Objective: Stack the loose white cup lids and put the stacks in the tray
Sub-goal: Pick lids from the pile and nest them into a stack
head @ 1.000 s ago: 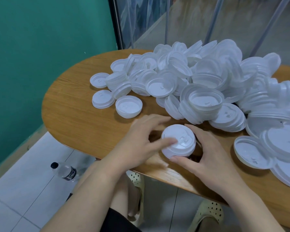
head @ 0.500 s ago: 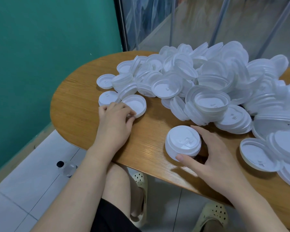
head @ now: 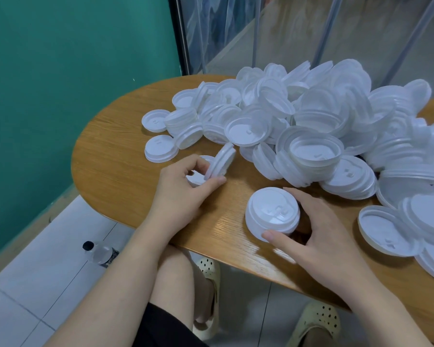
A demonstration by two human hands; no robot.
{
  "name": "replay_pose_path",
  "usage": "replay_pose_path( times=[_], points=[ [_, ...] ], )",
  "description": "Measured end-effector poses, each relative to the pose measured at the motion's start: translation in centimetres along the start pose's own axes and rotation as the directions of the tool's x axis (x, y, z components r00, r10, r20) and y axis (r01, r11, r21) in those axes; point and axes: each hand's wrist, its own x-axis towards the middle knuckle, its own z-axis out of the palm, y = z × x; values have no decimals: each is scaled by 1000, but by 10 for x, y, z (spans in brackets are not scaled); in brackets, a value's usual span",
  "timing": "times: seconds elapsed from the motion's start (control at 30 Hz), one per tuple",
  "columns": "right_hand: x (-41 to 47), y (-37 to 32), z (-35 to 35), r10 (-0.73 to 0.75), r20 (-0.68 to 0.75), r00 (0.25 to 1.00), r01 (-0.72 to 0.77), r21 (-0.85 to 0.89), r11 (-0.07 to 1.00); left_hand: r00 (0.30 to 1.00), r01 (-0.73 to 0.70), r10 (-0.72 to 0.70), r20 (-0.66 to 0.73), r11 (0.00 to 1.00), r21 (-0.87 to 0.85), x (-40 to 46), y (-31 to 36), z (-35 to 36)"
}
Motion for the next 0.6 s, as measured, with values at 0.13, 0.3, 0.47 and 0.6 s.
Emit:
replay_pose_path(
  times=[0.13,0.3,0.47,0.6],
  points=[
    [1,0,0,-4,-7,1000,4,-3,1000,997,7,14,75,963,-270,-5,13,7],
    [2,2,0,-11,-5,1000,11,-13,1000,980,108,-22,198,892,-439,-10,23,15],
    [2,4,1,-10,-3,1000,10,-12,1000,978,147,-52,202,857,-494,-10,27,12],
    [1,6,1,-17,0,1000,17,-12,1000,962,209,-73,263,817,-538,-10,31,11]
  ],
)
